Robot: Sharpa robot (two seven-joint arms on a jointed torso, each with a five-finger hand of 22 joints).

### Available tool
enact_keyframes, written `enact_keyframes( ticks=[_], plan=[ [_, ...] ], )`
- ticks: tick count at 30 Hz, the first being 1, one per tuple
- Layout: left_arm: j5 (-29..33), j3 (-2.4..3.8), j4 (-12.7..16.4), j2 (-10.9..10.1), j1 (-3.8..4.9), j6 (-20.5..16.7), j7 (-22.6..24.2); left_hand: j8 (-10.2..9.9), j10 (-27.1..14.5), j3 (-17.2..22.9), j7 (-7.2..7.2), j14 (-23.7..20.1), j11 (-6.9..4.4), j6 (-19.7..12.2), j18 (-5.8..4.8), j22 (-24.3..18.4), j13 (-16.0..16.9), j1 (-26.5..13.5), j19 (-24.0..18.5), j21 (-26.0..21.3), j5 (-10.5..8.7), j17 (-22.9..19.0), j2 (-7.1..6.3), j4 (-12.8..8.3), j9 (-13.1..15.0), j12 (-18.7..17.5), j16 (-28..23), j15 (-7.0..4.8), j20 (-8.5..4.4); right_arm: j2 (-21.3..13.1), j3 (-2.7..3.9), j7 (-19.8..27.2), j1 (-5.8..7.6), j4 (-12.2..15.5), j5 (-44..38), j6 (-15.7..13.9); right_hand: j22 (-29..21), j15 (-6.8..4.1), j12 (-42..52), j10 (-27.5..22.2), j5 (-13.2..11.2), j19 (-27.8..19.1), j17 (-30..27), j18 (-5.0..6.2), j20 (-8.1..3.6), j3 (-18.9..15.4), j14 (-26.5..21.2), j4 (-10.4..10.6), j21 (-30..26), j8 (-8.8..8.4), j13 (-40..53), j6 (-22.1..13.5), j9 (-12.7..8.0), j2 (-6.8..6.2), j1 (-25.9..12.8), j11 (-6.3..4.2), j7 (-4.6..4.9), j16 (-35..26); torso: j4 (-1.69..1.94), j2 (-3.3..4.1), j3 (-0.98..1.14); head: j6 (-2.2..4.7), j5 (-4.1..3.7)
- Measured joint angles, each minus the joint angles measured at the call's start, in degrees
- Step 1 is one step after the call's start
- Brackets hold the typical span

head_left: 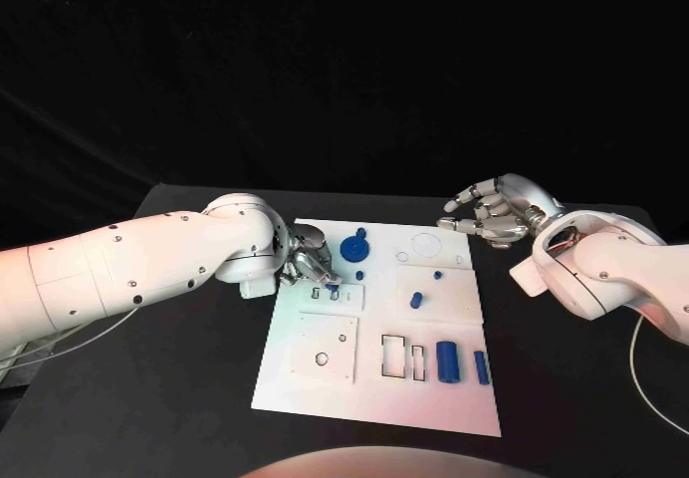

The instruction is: Assemble the parts on the task board

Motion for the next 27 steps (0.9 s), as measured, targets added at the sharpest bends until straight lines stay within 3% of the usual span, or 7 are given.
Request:
enact_keyframes(
  ticks=[2, 3, 14, 27],
  plan=[
    [-0.4, -0.02, 0.3, -0.2, -0.36, -0.8, 0.0, 0.2, 0.2, 0.0, 0.0, 0.1, -0.19, 0.0, -0.12, 0.3, 0.1, -0.1, 0.2, 0.0, 0.0, 0.0, -0.09, 0.0, 0.0, 0.0, 0.0, -0.12, -0.2, 0.0, -0.01, 0.0, -0.01, 0.0, 0.0, 0.0, 0.0, 0.0, 0.0, 0.0, 0.0, 0.0, 0.0, 0.0, 0.0, 0.0, 0.0, 0.0, 0.0, 0.0, 0.0, 0.0, 0.0, 0.0, 0.0, 0.0, 0.0, 0.0, 0.0, -0.01, -0.01, -0.05, 0.11],
    [-0.7, -0.05, 0.5, -0.2, -0.63, -1.3, 0.0, 0.3, 0.2, 0.1, 0.0, 0.2, -0.19, 0.0, -0.91, 0.5, 0.2, -0.3, 0.2, 0.3, 0.0, 0.0, -0.32, 0.1, 0.0, 0.0, 0.0, -0.2, -0.2, 0.0, -0.01, 0.0, -0.02, 0.0, 0.0, 0.0, 0.0, 0.0, 0.0, 0.0, 0.0, 0.0, 0.0, 0.0, 0.0, 0.0, 0.0, 0.0, 0.0, 0.0, 0.0, 0.0, 0.0, 0.0, 0.0, 0.0, 0.0, 0.0, 0.0, -0.02, -0.01, -0.1, 0.2],
    [-3.6, -0.21, 1.0, -0.1, -2.71, -4.4, 0.0, 0.7, 0.9, 0.4, -0.08, 0.0, -0.12, 0.1, -0.91, 1.4, 0.6, -1.5, 0.8, 0.6, 0.34, 0.0, -0.61, 0.3, 0.3, 0.4, 0.0, -0.4, -0.4, -0.1, -0.03, 0.0, -0.05, -0.1, -0.1, 0.0, -0.1, 0.0, 0.0, 0.0, 0.0, 0.0, 0.0, 0.0, 0.0, 0.0, 0.0, 0.0, -0.1, 0.05, 0.0, 0.0, 0.0, 0.0, 0.0, 0.0, 0.0, 0.0, -0.16, 0.02, -0.07, -0.24, 0.4],
    [-5.8, -0.19, 1.4, 0.1, -3.1, -6.1, 0.0, 1.0, 1.3, 0.7, -0.29, 0.0, -0.52, 0.3, -0.9, 1.9, 1.1, -2.2, 1.2, 0.9, 0.55, 0.0, -0.83, 0.6, 0.7, 0.9, 0.0, -0.4, -0.41, -0.1, -0.04, 0.0, -0.06, 0.0, -0.1, 0.1, -0.1, 0.0, 0.0, 0.0, 0.0, 0.0, 0.0, 0.0, 0.0, 0.0, 0.0, 0.0, -0.3, 0.23, 0.0, 0.0, 0.0, 0.0, 0.0, 0.0, 0.0, 0.0, -0.19, 0.1, -0.08, -0.34, 0.37]
  ],
)
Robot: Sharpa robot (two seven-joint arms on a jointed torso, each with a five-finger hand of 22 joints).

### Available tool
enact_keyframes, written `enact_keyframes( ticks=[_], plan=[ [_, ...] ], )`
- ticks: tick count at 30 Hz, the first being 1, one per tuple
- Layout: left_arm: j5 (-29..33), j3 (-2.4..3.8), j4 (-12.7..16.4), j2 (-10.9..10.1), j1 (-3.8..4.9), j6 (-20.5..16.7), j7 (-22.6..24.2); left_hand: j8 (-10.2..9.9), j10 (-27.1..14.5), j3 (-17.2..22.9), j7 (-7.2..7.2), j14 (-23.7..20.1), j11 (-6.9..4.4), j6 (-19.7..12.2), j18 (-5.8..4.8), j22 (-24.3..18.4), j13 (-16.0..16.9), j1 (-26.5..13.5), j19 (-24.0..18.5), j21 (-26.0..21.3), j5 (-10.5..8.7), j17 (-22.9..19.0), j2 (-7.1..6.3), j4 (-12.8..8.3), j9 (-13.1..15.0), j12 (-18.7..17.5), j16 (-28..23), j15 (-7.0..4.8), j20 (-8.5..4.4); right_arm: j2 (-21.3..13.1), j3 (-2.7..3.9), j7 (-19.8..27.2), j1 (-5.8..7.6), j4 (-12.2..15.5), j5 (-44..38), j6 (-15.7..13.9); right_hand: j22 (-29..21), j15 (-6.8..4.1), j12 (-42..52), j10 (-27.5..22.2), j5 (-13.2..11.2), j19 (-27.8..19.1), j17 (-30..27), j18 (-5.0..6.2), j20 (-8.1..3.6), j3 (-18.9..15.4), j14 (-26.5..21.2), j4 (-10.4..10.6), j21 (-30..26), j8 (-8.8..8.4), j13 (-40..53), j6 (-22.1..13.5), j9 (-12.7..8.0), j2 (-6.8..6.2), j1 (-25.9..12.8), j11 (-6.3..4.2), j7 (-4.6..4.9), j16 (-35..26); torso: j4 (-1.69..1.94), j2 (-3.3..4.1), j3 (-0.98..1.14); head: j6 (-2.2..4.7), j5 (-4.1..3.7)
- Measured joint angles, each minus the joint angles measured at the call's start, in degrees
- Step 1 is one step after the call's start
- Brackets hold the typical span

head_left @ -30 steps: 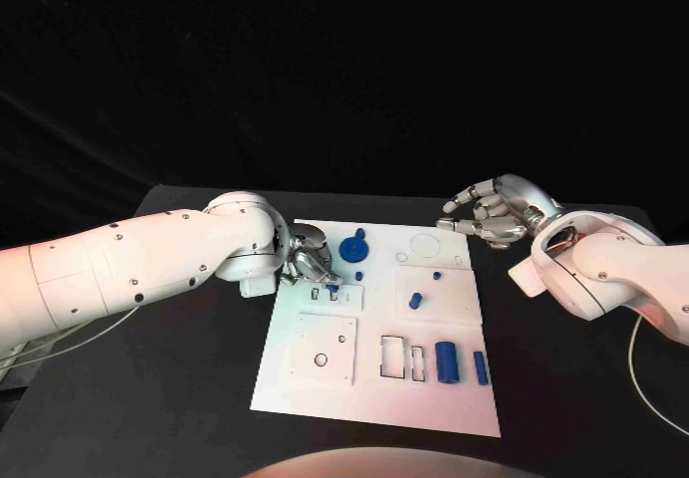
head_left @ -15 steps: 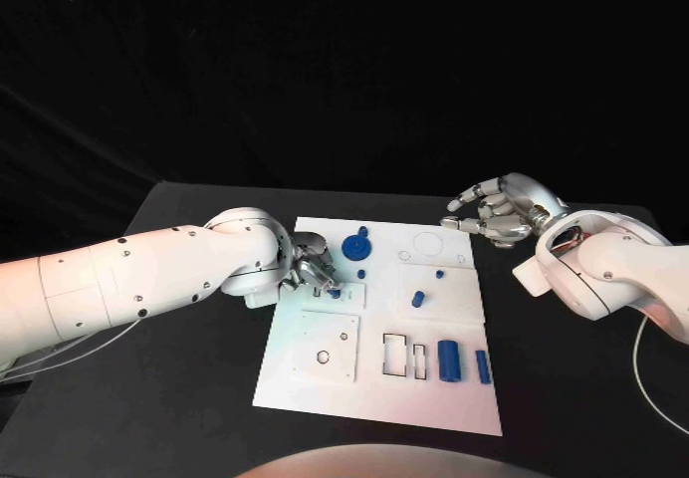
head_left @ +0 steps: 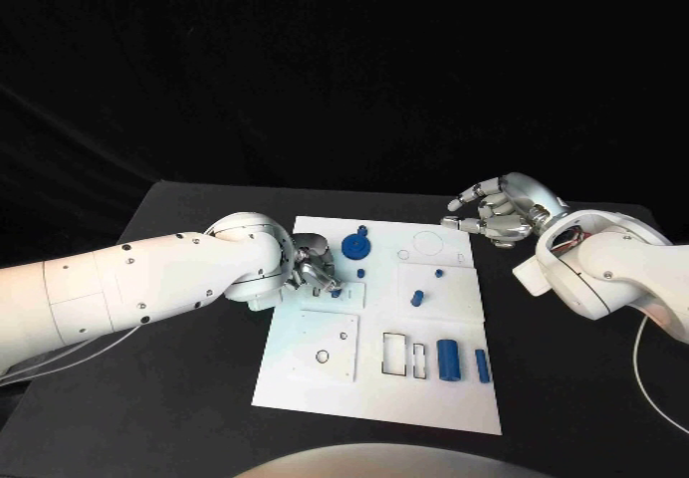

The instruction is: Assemble the parts on the task board

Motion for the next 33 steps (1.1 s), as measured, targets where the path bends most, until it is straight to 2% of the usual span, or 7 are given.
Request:
enact_keyframes(
  ticks=[4, 5, 6, 17, 33],
  plan=[
    [-0.5, 0.01, 0.1, 0.0, -0.01, 0.1, 0.0, 0.0, 0.2, 0.0, -0.1, 0.0, 0.2, 0.1, 0.0, 0.1, 0.1, -0.6, 0.0, 0.0, 0.0, 0.0, -0.01, 0.0, 0.0, 0.0, 0.0, 0.0, 0.0, 0.0, 0.0, 0.0, -0.02, 0.0, 0.0, 0.0, 0.0, 0.0, 0.0, 0.0, 0.0, 0.0, 0.0, 0.0, 0.0, 0.0, 0.0, 0.0, 0.0, 0.0, 0.0, 0.0, 0.0, 0.0, 0.0, 0.0, 0.0, 0.0, 0.01, 0.01, -0.02, -0.13, -0.01],
    [-0.6, 0.01, 0.1, 0.0, -0.01, 0.1, 0.0, 0.0, 0.2, 1.8, -0.1, 0.1, 0.2, 0.1, 0.0, 0.2, 0.1, -0.7, 0.2, 0.2, -0.02, 0.0, -0.09, -1.8, 0.0, 0.0, 0.0, -0.13, -0.18, 0.0, -0.01, 0.0, -0.03, 0.0, 0.0, 0.0, 0.0, 0.0, 0.0, 0.0, 0.0, 0.0, 0.0, 0.0, 0.0, 0.0, 0.0, 0.0, 0.0, 0.0, 0.0, 0.0, 0.0, 0.0, 0.0, 0.0, 0.0, 0.0, 0.02, 0.01, -0.03, -0.14, -0.01],
    [-0.8, 0.01, 0.1, 0.0, -0.02, 0.2, 0.0, 0.1, 0.3, 2.1, -0.02, 0.2, 0.1, 0.2, 0.0, 0.3, 0.1, -1.0, 0.2, 0.2, -0.02, 0.0, -0.4, -2.1, 0.0, 0.0, 0.0, -0.21, -0.2, 0.0, -0.01, 0.0, -0.03, 0.0, 0.0, 0.0, 0.0, 0.0, 0.0, 0.0, 0.0, 0.0, 0.0, 0.0, 0.0, 0.0, 0.0, 0.0, 0.0, 0.0, 0.0, 0.0, 0.0, 0.0, 0.0, 0.0, 0.0, 0.0, 0.02, 0.01, -0.04, -0.15, -0.01],
    [-2.6, 0.0, 0.2, -0.1, -0.04, 1.7, -0.1, 0.9, 0.9, 2.3, -0.01, 0.0, -0.11, 0.2, 0.01, 1.0, 0.9, -2.0, 0.6, 0.5, 0.63, 0.0, -0.52, -2.0, 0.3, 0.6, 0.0, -0.42, -0.21, 0.0, -0.02, 0.0, -0.11, -0.1, 0.0, 0.1, 0.0, 0.0, 0.0, 0.0, 0.0, 0.0, 0.0, 0.0, 0.0, 0.0, 0.0, 0.0, 0.0, 0.0, 0.0, 0.0, 0.0, 0.0, 0.0, 0.0, 0.0, 0.0, 0.03, -0.01, -0.04, -0.43, 0.08],
    [-3.8, 0.1, 0.2, -0.1, 0.03, 3.1, -0.1, 1.1, 1.1, 2.3, -0.01, 0.0, -0.3, 0.2, 0.01, 1.2, 1.1, -2.6, 0.6, 0.7, 0.63, 0.0, -0.39, -2.0, 0.4, 0.8, 0.0, -0.42, -0.21, 0.1, -0.03, 0.0, -0.17, -0.1, 0.0, 0.2, 0.0, 0.0, 0.0, 0.0, 0.0, 0.0, 0.0, 0.0, 0.0, 0.0, 0.0, 0.0, 0.0, 0.0, 0.0, 0.0, 0.0, 0.0, 0.0, 0.0, 0.0, 0.0, 0.03, -0.02, -0.01, -0.57, 0.16]
  ],
)
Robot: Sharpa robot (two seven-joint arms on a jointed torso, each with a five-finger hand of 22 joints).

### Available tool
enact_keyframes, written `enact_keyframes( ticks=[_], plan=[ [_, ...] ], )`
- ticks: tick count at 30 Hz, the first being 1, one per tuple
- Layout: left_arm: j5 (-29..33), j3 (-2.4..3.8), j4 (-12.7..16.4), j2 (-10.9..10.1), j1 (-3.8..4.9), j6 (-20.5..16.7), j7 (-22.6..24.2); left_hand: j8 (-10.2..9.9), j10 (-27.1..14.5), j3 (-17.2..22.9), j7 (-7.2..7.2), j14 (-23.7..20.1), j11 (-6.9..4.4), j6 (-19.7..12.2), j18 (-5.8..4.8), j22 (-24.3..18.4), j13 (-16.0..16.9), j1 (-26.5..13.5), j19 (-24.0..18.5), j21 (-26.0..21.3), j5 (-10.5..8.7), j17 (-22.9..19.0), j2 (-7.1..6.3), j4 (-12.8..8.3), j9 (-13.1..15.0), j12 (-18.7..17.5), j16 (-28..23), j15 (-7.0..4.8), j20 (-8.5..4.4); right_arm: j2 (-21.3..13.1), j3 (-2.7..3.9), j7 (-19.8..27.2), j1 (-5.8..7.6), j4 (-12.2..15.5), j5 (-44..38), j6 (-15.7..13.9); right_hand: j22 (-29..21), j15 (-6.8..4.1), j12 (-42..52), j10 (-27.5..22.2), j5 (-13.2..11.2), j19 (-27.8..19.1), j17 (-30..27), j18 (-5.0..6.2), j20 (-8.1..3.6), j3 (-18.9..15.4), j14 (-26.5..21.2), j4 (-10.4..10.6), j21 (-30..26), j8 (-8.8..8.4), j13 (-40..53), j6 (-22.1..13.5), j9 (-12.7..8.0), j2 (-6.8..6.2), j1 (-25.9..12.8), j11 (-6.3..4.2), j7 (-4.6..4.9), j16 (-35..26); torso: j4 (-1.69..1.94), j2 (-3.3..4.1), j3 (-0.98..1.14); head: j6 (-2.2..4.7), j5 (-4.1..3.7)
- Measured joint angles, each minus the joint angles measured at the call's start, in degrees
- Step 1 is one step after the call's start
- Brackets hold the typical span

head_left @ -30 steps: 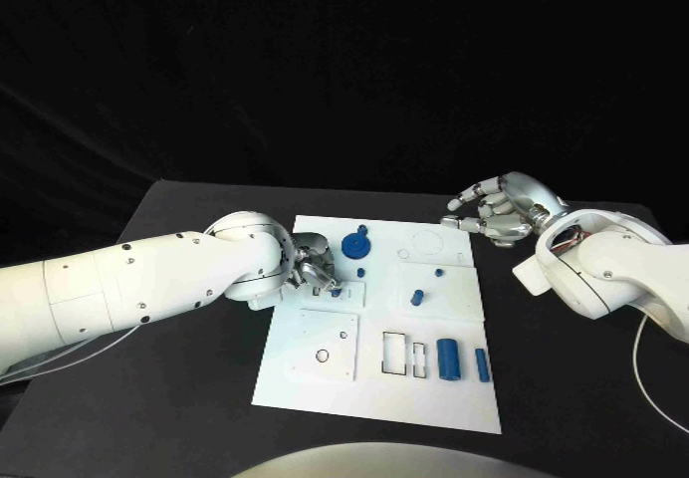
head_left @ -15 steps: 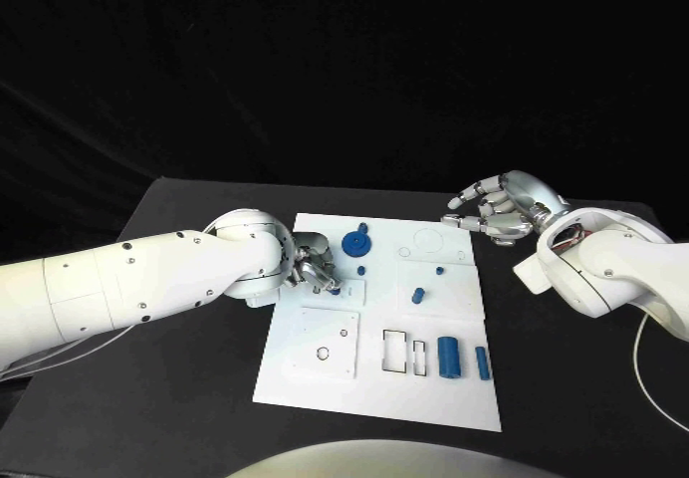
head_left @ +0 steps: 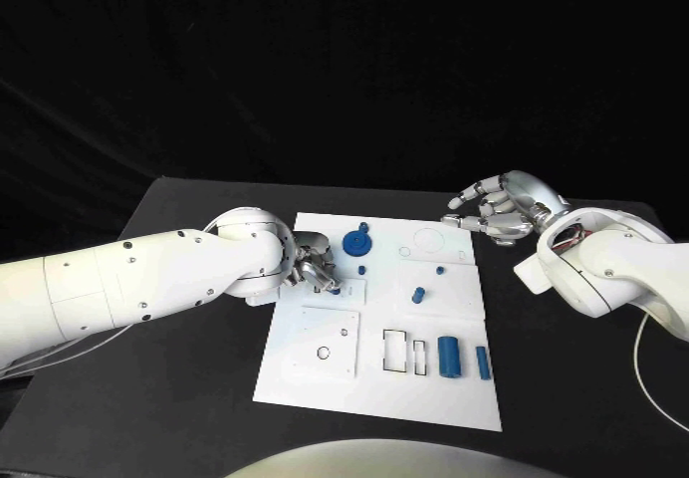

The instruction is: Assemble the parts on the task board

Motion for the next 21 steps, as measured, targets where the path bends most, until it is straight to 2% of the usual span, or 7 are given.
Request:
enact_keyframes(
  ticks=[9, 10, 18, 19, 20, 21],
  plan=[
    [-0.1, -0.03, -0.2, 0.3, -0.02, 0.1, -0.1, 0.7, 0.6, 0.0, -0.4, 0.2, -0.21, 0.4, 0.0, 0.2, 0.2, -1.9, 0.2, 0.0, -0.23, 0.0, 0.26, 0.0, 0.3, 0.4, 0.0, -0.21, -0.2, 0.1, 0.0, 0.0, -0.03, -0.1, 0.0, 0.0, -0.1, 0.0, 0.0, 0.0, 0.0, 0.0, 0.0, 0.0, 0.0, 0.0, 0.0, 0.0, -0.2, 0.0, -0.1, 0.0, 0.0, 0.0, 0.0, 0.0, 0.0, 0.0, -0.01, 0.0, 0.03, 0.05, -0.03],
    [-0.1, -0.03, -0.2, 0.3, -0.02, 0.1, -0.1, 0.8, 0.6, 2.7, -0.34, 0.2, -0.21, 0.5, 0.0, 0.2, 0.1, -2.6, 0.2, 0.0, -0.56, 0.0, 0.2, -2.7, 0.2, 0.4, 0.0, -0.2, -0.2, 0.1, 0.0, 0.0, -0.03, -0.1, 0.0, 0.0, -0.1, 0.0, 0.0, 0.0, 0.0, 0.0, 0.0, 0.0, 0.0, 0.0, 0.0, 0.0, -0.2, 0.0, -0.1, 0.0, 0.0, 0.0, 0.0, 0.0, 0.0, 0.0, -0.01, 0.0, 0.03, 0.05, -0.05],
    [-0.1, -0.03, -0.6, 0.6, 0.0, 0.1, -0.2, 0.9, 0.6, 2.7, -0.52, 0.0, -0.21, 0.9, 0.01, 0.2, -0.1, -4.5, 0.2, 0.0, -0.87, 0.0, 0.14, -2.7, 0.1, 0.5, 0.0, -0.41, -0.2, 0.1, 0.0, 0.0, -0.08, -0.2, 0.0, 0.0, -0.1, 0.0, 0.0, 0.0, 0.0, 0.0, 0.0, 0.0, 0.0, 0.0, 0.0, 0.0, -0.2, 0.0, -0.1, 0.0, 0.0, 0.0, 0.0, 0.0, 0.0, 0.0, -0.04, 0.01, 0.05, -0.03, -0.11],
    [0.0, -0.03, -0.6, 0.7, 0.01, 0.1, -0.3, 0.9, 0.6, 3.1, -0.53, 0.0, -0.21, 0.9, 0.01, 0.2, -0.1, -4.8, 0.2, 0.0, -0.87, 0.0, -0.1, -3.1, 0.1, 0.4, 0.0, -0.41, -0.2, 0.1, 0.0, 0.0, -0.09, -0.2, 0.0, 0.0, -0.1, 0.0, 0.0, 0.0, 0.0, 0.0, 0.0, 0.0, 0.0, 0.0, 0.0, 0.0, -0.2, 0.0, -0.1, 0.0, 0.0, 0.0, 0.0, 0.0, 0.0, 0.0, -0.05, 0.01, 0.05, -0.03, -0.11],
    [0.0, -0.03, -0.6, 0.7, 0.01, 0.1, -0.3, 0.9, 0.6, 5.1, -0.54, 0.0, -0.2, 0.9, 0.01, 0.2, -0.1, -5.0, 0.2, 0.0, -1.05, 0.0, -0.3, -5.1, -0.1, 0.5, 0.0, -0.41, -0.2, 0.1, 0.0, 0.0, -0.1, -0.2, 0.0, 0.0, -0.1, 0.0, 0.0, 0.0, 0.0, 0.0, 0.0, 0.0, 0.0, 0.0, 0.0, 0.0, -0.2, 0.0, -0.1, 0.0, 0.0, 0.0, 0.0, 0.0, 0.0, 0.0, -0.05, 0.01, 0.05, -0.04, -0.11],
    [0.0, -0.03, -0.7, 0.8, 0.01, 0.1, -0.3, 1.0, 0.6, 5.1, -0.55, 0.0, -0.2, 0.9, 0.0, 0.2, -0.1, -5.1, 0.2, 0.0, -1.11, 0.0, -0.38, -5.1, -0.1, 0.4, 0.0, -0.41, -0.2, 0.1, -0.01, 0.0, -0.11, -0.2, 0.0, 0.0, -0.1, 0.0, 0.0, 0.0, 0.0, 0.0, 0.0, 0.0, 0.0, 0.0, 0.0, 0.0, -0.2, 0.0, -0.1, 0.0, 0.0, 0.0, 0.0, 0.0, 0.0, 0.0, -0.05, 0.02, 0.05, -0.06, -0.11]
  ],
)
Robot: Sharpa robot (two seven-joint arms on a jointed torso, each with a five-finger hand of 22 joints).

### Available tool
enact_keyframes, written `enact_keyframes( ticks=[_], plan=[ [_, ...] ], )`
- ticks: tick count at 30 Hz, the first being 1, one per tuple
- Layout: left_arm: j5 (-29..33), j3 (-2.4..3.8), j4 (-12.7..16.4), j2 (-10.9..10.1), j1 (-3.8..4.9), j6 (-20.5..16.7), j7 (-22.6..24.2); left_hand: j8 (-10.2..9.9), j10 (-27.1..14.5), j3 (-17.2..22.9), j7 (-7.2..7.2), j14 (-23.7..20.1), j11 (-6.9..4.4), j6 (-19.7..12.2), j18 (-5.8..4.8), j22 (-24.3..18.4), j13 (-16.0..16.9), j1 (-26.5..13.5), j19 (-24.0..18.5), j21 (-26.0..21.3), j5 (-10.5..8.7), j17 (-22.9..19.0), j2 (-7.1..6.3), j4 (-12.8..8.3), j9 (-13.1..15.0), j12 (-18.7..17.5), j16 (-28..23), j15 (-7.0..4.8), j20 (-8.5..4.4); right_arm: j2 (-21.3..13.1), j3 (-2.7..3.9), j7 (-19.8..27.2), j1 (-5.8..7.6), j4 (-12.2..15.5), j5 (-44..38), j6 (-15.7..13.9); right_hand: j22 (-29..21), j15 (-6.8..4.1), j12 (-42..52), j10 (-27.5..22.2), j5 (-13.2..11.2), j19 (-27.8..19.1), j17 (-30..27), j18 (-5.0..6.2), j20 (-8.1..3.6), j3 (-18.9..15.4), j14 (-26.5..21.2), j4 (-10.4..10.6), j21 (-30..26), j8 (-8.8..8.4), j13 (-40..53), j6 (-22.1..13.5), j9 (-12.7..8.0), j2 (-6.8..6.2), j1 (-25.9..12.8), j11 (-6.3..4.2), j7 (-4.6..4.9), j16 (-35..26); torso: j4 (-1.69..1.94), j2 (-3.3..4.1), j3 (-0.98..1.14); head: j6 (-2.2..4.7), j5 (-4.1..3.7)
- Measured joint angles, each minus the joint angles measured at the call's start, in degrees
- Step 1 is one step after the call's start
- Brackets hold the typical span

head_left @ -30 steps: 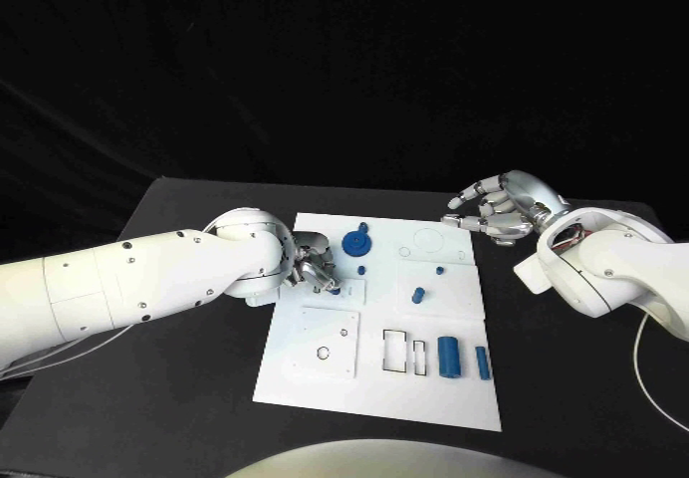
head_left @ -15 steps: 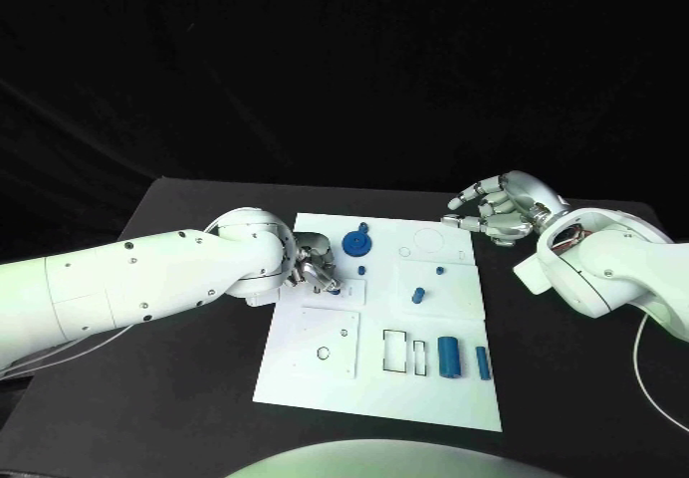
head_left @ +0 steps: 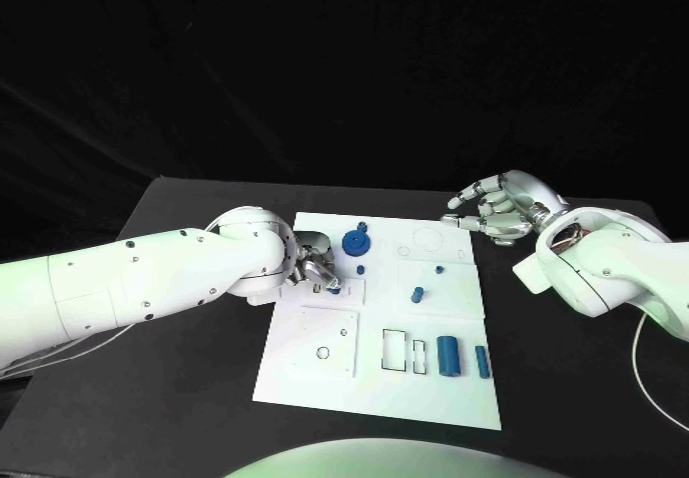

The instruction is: Assemble the parts on the task board

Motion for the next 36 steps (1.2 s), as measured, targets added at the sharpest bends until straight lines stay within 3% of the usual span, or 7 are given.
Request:
enact_keyframes(
  ticks=[18, 22, 36],
  plan=[
    [0.2, 0.02, -0.5, 0.3, 0.02, 0.2, 0.0, 0.2, 0.2, -0.1, -0.55, 0.0, -0.21, 0.3, 0.0, 0.0, 0.3, -2.1, 0.0, 0.0, -0.08, 0.0, 0.01, -0.2, -0.3, 0.0, 0.0, 0.0, 0.0, 0.0, 0.0, 0.0, -0.12, -0.1, 0.0, 0.0, -0.1, 0.0, 0.0, 0.0, 0.0, 0.0, 0.0, 0.0, 0.0, 0.0, 0.0, 0.0, 0.0, 0.0, 0.0, 0.0, 0.0, 0.0, 0.0, 0.0, 0.0, 0.0, 0.04, -0.03, -0.08, -0.25, -0.15],
    [0.2, 0.03, -0.6, 0.3, 0.03, 0.3, 0.0, 0.2, 0.2, 0.0, -0.93, 0.0, -0.23, 0.7, 0.02, 0.0, 0.4, -2.7, 0.2, 0.0, -0.09, 0.0, 0.01, -1.1, -0.5, 0.2, 0.0, 0.0, -0.21, 0.0, 0.0, 0.0, -0.13, -0.1, 0.0, 0.0, -0.1, 0.0, 0.0, 0.0, 0.0, 0.0, 0.0, 0.0, 0.0, 0.0, 0.0, 0.0, 0.0, 0.0, 0.0, 0.0, 0.0, 0.0, 0.0, 0.0, 0.0, 0.0, 0.04, -0.03, -0.08, -0.26, -0.16],
    [0.2, 0.04, -0.8, 0.3, 0.04, 0.6, 0.0, 0.1, 0.4, -1.7, -1.63, 0.2, -0.41, 1.4, 0.01, 0.0, 0.7, -3.8, 0.2, 0.0, -0.1, 0.0, -0.07, -0.1, -0.8, 0.4, 0.0, -0.2, -0.2, 0.0, -0.01, 0.1, -0.15, -0.2, 0.0, 0.0, -0.1, 0.0, 0.0, -0.2, 0.0, 0.0, 0.0, 0.0, 0.0, 0.0, 0.0, 0.0, 0.0, 0.0, 0.0, 0.0, 0.0, 0.0, 0.0, -0.16, 0.0, 0.0, 0.04, -0.04, -0.06, -0.25, -0.2]
  ],
)
